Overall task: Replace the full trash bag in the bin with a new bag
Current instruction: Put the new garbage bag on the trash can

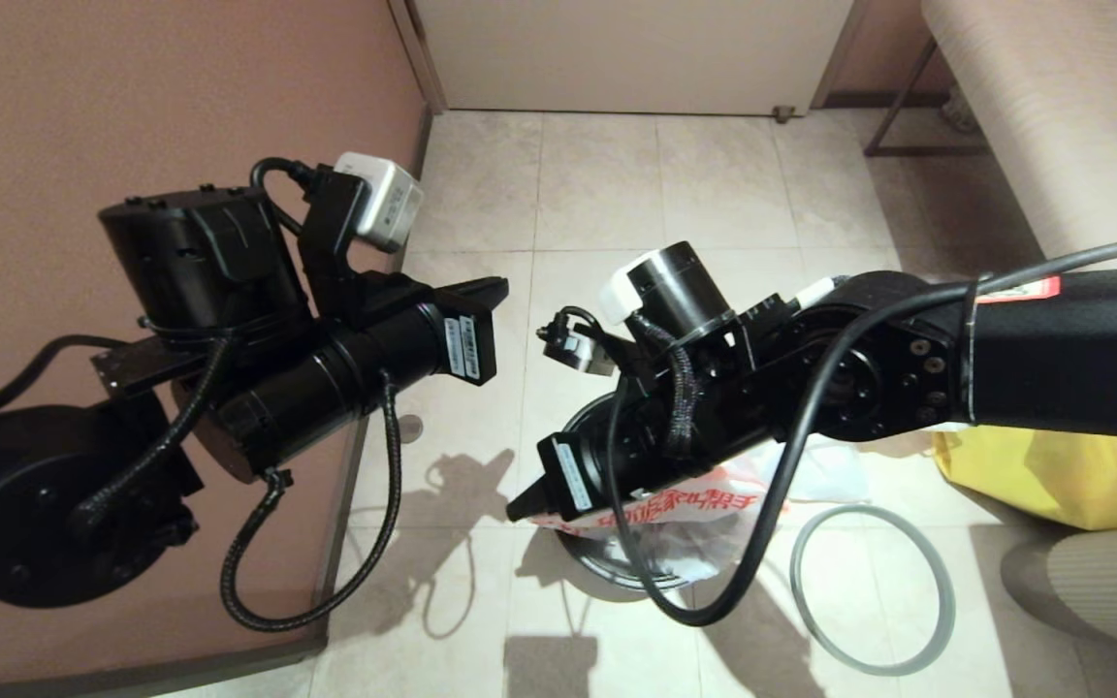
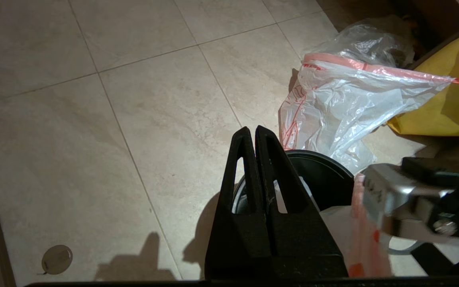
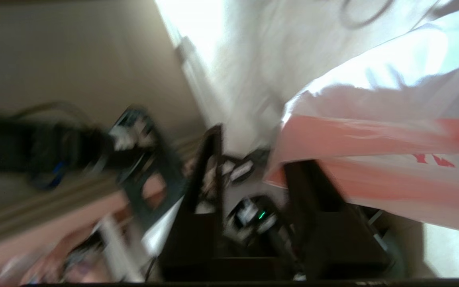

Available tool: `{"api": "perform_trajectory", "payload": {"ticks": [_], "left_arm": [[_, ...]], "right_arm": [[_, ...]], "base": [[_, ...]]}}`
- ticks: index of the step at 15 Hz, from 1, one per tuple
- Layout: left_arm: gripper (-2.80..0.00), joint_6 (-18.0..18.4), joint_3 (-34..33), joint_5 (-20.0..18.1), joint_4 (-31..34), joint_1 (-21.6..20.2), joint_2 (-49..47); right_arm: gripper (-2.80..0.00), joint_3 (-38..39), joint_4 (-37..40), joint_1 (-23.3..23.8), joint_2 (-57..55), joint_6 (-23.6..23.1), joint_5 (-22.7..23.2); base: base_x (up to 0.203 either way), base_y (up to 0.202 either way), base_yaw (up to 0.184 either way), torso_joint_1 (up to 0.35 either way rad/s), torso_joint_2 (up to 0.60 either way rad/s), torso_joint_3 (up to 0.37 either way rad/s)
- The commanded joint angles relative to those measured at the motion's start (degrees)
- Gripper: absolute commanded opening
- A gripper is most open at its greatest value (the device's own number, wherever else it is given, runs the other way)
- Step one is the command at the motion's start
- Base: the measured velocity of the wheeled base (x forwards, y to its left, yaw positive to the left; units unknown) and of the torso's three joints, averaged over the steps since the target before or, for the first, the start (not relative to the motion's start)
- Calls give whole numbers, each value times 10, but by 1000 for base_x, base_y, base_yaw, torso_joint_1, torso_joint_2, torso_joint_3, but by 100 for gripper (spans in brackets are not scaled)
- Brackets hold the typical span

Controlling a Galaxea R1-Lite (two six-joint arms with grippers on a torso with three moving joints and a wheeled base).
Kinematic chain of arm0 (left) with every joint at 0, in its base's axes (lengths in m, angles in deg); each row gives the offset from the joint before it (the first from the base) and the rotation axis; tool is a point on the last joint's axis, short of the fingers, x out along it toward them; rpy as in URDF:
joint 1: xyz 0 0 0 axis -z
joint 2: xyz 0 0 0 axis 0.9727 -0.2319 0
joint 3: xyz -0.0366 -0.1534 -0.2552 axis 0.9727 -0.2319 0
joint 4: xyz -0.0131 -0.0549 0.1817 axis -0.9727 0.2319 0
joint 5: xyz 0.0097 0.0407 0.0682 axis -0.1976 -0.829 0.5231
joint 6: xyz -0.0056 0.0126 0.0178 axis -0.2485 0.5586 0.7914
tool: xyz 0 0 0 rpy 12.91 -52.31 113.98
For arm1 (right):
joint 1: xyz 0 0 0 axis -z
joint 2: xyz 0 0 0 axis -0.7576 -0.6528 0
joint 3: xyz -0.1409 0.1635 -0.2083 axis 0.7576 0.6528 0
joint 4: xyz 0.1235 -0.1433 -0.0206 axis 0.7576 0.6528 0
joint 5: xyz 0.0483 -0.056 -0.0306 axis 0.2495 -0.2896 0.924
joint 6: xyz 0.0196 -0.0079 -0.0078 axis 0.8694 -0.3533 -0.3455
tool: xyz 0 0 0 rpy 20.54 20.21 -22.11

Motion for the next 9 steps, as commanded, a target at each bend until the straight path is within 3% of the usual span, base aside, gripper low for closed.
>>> {"api": "perform_trajectory", "payload": {"ticks": [1,4,9], "left_arm": [[-280,2,-1,0,-3,1,12],[-280,3,-3,-1,2,7,15],[-280,-7,34,-4,108,7,30]], "right_arm": [[0,-18,-5,-21,-26,7,-43],[0,-16,22,-28,4,23,-90],[0,24,171,26,144,64,-145]], "base": [[0,0,0,0,0,0],[0,0,0,0,0,0],[0,0,0,0,0,0]]}}
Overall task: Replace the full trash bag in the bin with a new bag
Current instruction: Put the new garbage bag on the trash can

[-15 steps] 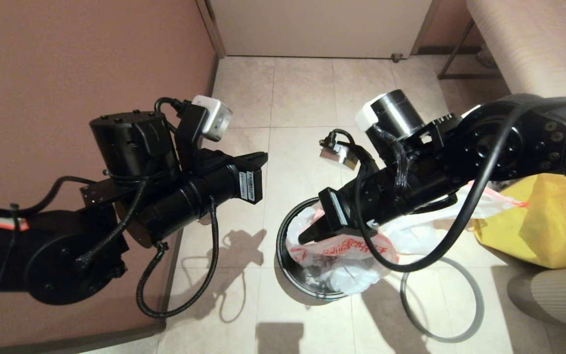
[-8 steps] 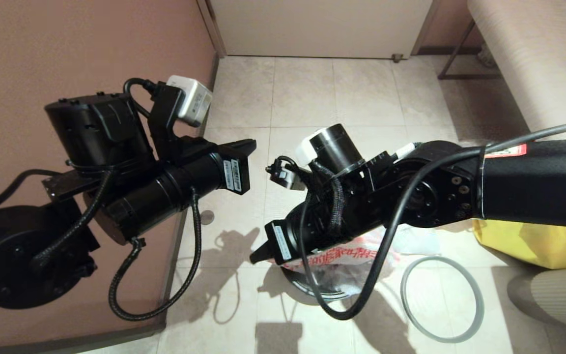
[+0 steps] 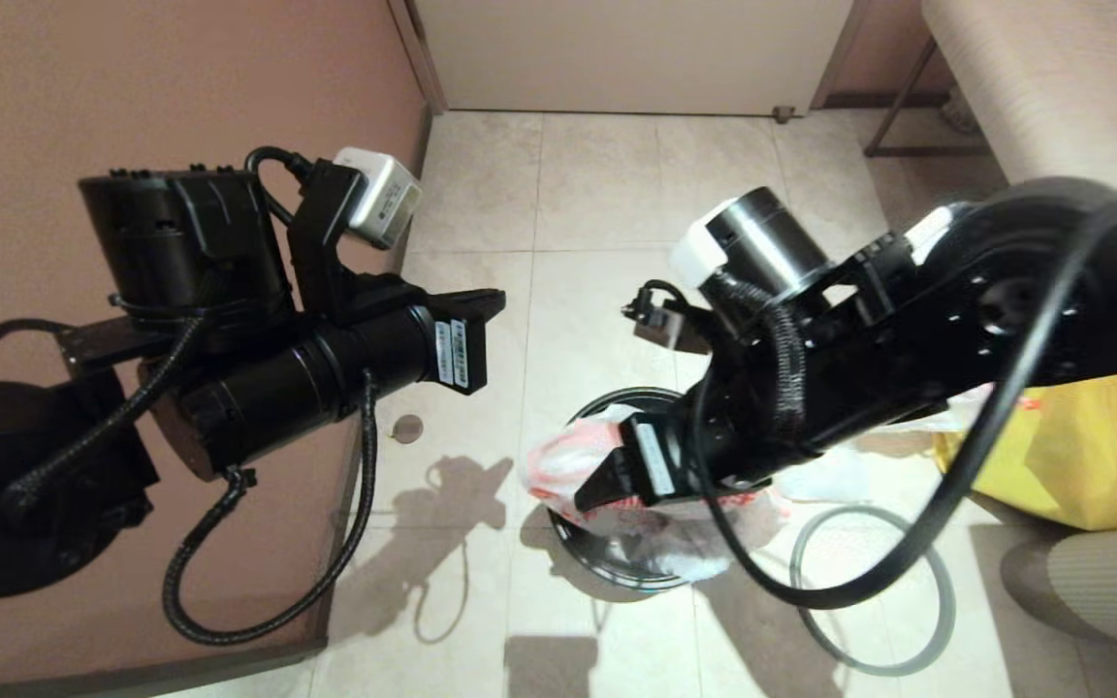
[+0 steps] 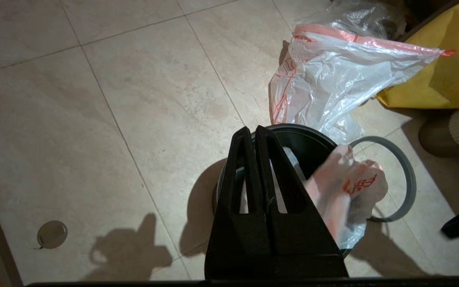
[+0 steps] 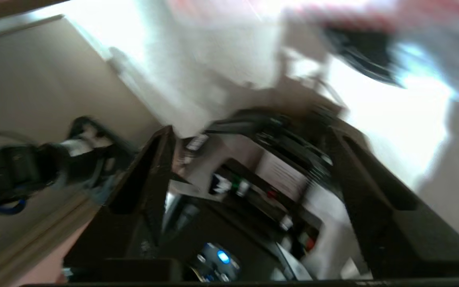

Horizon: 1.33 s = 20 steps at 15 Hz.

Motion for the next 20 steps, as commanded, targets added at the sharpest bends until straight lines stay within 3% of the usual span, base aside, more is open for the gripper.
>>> {"api": "perform_trajectory", "payload": {"ticks": [1,2,3,6,10,12,13,16,20], "left_arm": [[-280,-1,11,0,12,1,1],[-280,-1,15,0,24,2,0],[-280,-1,17,0,38,4,1],[-280,-2,41,-1,113,5,-13],[-280,-25,71,-1,138,4,-49],[-280,-36,108,8,206,4,-50],[0,-56,136,13,240,4,-47],[0,-133,227,20,383,15,-44],[0,-156,266,30,438,17,-92]], "right_arm": [[0,22,27,25,72,5,-15],[0,44,35,53,96,7,-23],[-280,65,39,78,110,7,-30],[-280,144,43,129,127,16,-46],[-280,251,41,145,190,53,-72],[-280,271,39,176,201,56,-79],[-280,278,38,176,199,57,-79],[-280,279,18,176,184,72,-82],[-280,278,17,176,181,73,-83]], "base": [[0,0,0,0,0,0],[0,0,0,0,0,0],[0,0,0,0,0,0],[0,0,0,0,0,0],[0,0,0,0,0,0],[0,0,0,0,0,0],[0,0,0,0,0,0],[0,0,0,0,0,0],[0,0,0,0,0,0]]}}
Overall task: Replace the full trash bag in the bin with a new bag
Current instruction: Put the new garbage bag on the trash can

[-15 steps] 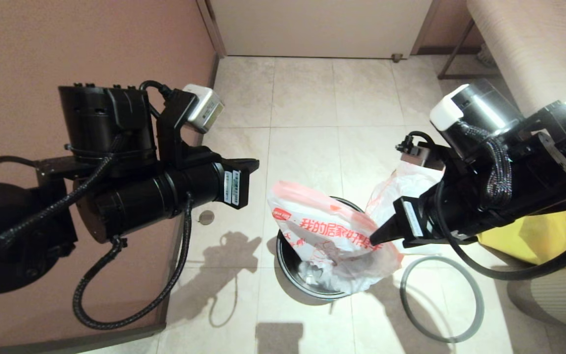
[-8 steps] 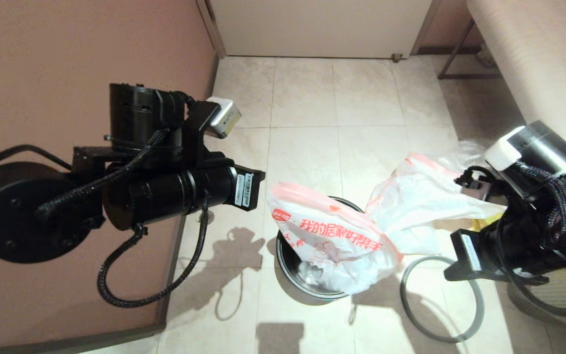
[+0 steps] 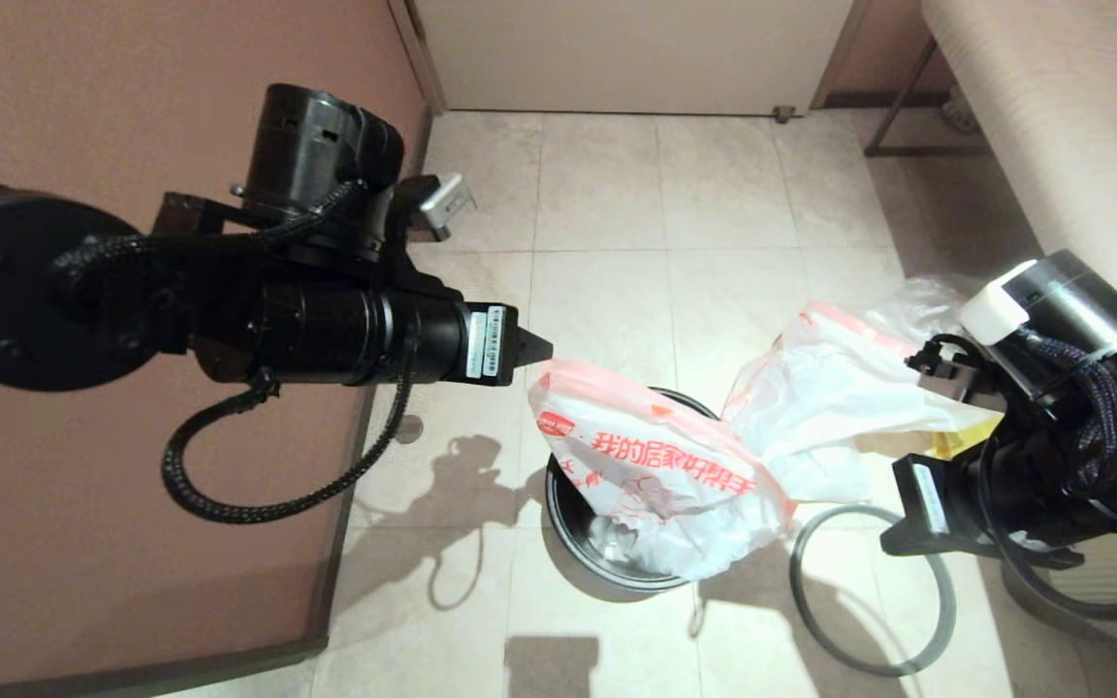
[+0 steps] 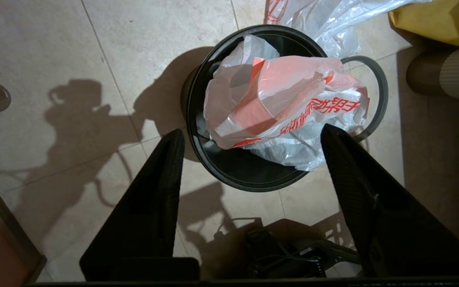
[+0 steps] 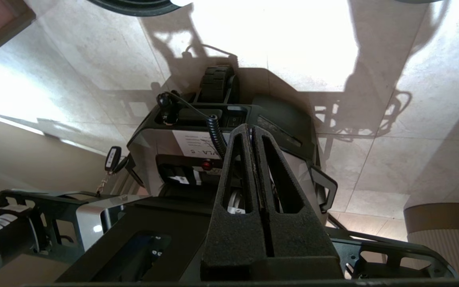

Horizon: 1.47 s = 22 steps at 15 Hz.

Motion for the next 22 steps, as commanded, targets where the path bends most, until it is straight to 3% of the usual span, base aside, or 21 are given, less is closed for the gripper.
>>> {"api": "perform_trajectory", "payload": {"ticks": [1,4,7,11,17,22], "left_arm": [[0,-3,11,1,2,-1,-38],[0,-16,25,11,-15,-3,-82],[0,-20,39,62,-28,-3,-118],[0,-27,36,68,-46,-2,-125],[0,-24,28,93,57,-9,-124],[0,-28,31,101,53,-19,-183]], "right_arm": [[-280,-1,2,0,-3,3,1],[-280,1,2,0,-2,3,1],[-280,7,1,0,-3,3,4],[-280,32,-40,-1,1,3,3],[-280,25,-41,0,-5,2,0],[-280,33,-39,-6,-3,3,5]], "base": [[0,0,0,0,0,0],[0,0,0,0,0,0],[0,0,0,0,0,0],[0,0,0,0,0,0],[0,0,0,0,0,0],[0,0,0,0,0,0]]}}
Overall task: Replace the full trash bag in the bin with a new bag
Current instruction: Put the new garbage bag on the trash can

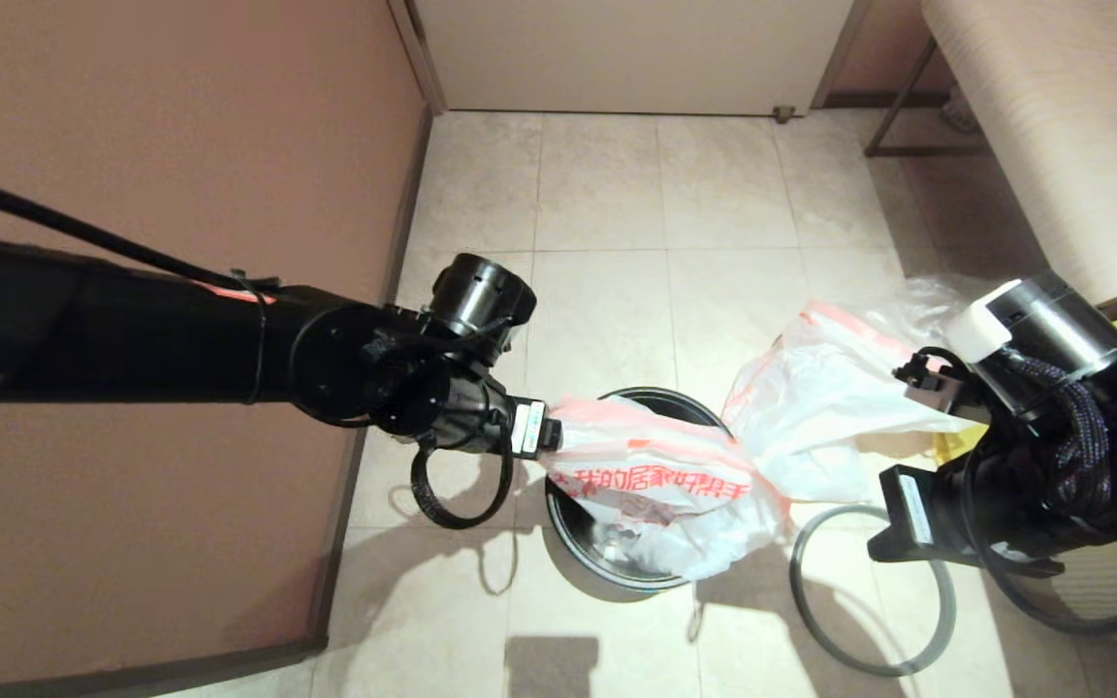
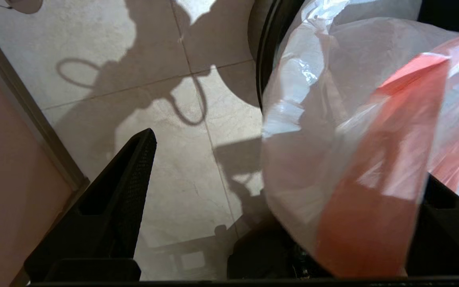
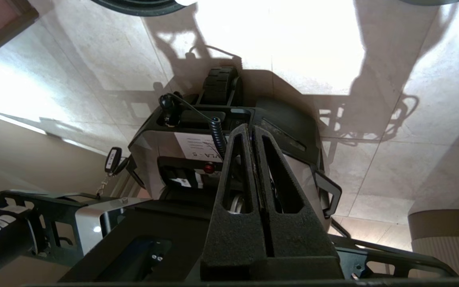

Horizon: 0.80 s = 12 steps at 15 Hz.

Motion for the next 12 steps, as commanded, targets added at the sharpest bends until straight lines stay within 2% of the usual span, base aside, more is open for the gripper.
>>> {"api": "perform_trajectory", "payload": {"ticks": [1,4,5,7,9,11,12], "left_arm": [[0,-1,13,3,-5,-2,-39],[0,-1,26,6,-14,-3,-50],[-280,-1,25,7,-14,-3,-49],[-280,-4,26,7,-13,-3,-39],[-280,-2,21,8,-2,-4,-17],[-280,1,31,21,70,-9,-12],[-280,0,41,28,121,-11,-11]], "right_arm": [[-280,1,2,-3,0,2,1],[-280,1,1,-18,-3,2,0],[-280,1,1,-18,-6,2,0],[-280,0,0,-19,-15,2,1],[-280,-1,-32,-19,-28,5,4],[-280,-18,-67,-24,-61,23,4],[-280,-50,-67,-24,-83,38,3]], "base": [[0,0,0,0,0,0],[0,0,0,0,0,0],[0,0,0,0,0,0],[0,0,0,0,0,0],[0,0,0,0,0,0],[0,0,0,0,0,0],[0,0,0,0,0,0]]}}
